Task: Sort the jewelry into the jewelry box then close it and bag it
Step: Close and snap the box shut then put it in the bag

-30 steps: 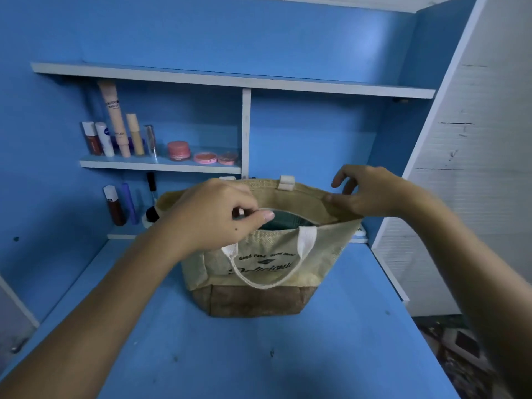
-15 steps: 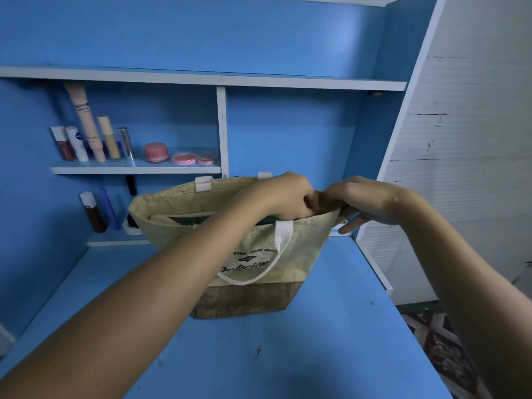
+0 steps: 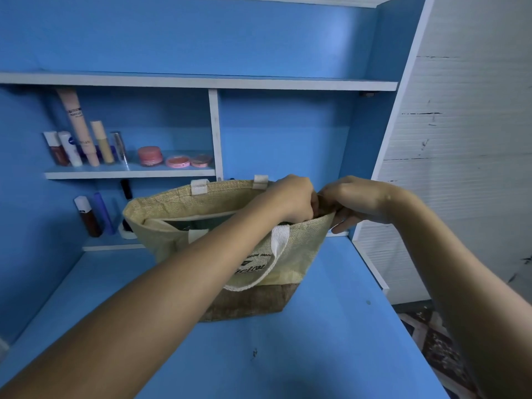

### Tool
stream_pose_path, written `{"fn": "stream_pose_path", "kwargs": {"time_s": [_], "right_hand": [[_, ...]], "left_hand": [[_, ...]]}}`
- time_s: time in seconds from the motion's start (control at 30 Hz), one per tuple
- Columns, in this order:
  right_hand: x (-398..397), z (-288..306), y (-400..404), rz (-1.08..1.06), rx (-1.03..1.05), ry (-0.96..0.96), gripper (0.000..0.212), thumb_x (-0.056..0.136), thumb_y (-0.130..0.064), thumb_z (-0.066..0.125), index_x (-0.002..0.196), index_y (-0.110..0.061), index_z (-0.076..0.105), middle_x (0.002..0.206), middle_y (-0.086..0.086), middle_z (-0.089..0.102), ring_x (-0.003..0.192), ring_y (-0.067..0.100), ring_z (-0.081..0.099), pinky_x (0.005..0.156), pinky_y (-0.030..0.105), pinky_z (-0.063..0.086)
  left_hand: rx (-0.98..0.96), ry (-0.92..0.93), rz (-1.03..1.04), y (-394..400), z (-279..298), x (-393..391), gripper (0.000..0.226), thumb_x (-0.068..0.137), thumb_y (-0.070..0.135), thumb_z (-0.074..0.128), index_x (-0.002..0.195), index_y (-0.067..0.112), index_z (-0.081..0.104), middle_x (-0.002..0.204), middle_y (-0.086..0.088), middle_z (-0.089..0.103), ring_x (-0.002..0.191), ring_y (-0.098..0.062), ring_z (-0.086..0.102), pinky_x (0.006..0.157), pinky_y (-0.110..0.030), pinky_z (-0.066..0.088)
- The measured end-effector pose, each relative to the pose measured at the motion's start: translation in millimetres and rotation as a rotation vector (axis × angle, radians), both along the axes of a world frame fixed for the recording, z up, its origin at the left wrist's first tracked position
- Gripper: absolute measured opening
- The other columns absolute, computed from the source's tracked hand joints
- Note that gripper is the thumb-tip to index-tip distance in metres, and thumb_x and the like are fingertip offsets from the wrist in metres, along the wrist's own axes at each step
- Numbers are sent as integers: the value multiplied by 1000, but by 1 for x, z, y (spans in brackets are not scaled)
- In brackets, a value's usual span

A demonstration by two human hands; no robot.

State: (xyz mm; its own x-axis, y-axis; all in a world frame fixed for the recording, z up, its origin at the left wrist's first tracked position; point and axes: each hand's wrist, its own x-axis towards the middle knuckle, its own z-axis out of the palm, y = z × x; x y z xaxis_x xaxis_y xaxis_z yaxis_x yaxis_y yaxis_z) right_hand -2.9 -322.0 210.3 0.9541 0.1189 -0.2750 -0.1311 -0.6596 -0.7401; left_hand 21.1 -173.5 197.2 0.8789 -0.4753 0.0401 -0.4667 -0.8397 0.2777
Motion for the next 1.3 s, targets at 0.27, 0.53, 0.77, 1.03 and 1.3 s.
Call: {"fn": "stream_pose_path", "kwargs": {"time_s": [0.27, 0.53, 0.77, 1.03, 1.3], "right_hand": [[0, 1, 5, -14, -101, -37, 15, 96, -14, 57, 101, -7, 69, 72, 1, 75, 76, 14, 76, 72, 31, 63], [9, 15, 26, -37, -367, 30, 17, 96, -11, 54, 105, -6, 68, 78, 7, 77, 73, 19, 76, 74, 30, 63], [13, 13, 27, -52, -408, 31, 23, 96, -20, 59, 107, -2, 68, 83, 11, 77, 76, 23, 76, 74, 33, 63], [15, 11, 25, -56, -357, 32, 21, 95, -21, 63, 104, -3, 68, 83, 11, 77, 82, 26, 76, 78, 36, 63], [12, 9, 24, -72, -332, 19, 13, 96, -13, 58, 102, -4, 66, 85, 12, 76, 81, 25, 76, 75, 33, 62]], "left_hand": [[-88, 102, 126, 0, -5, 0, 12, 88, 21, 59, 91, 15, 69, 93, -5, 68, 83, -22, 64, 61, -27, 47], [-213, 152, 157, 7, -1, -7, 14, 87, 21, 62, 91, 18, 74, 97, -4, 72, 82, -19, 65, 67, -32, 54], [19, 52, 285, 42, 12, -5, 23, 88, 15, 64, 109, 10, 72, 105, -3, 67, 86, -18, 64, 70, -29, 56], [-30, -3, 467, 122, 24, -20, 17, 81, 14, 78, 95, 6, 73, 101, -7, 71, 93, -22, 67, 87, -36, 56], [27, -161, 678, 180, 40, -32, 16, 77, 11, 79, 91, 13, 72, 105, -6, 64, 103, -26, 59, 89, -39, 54]]}}
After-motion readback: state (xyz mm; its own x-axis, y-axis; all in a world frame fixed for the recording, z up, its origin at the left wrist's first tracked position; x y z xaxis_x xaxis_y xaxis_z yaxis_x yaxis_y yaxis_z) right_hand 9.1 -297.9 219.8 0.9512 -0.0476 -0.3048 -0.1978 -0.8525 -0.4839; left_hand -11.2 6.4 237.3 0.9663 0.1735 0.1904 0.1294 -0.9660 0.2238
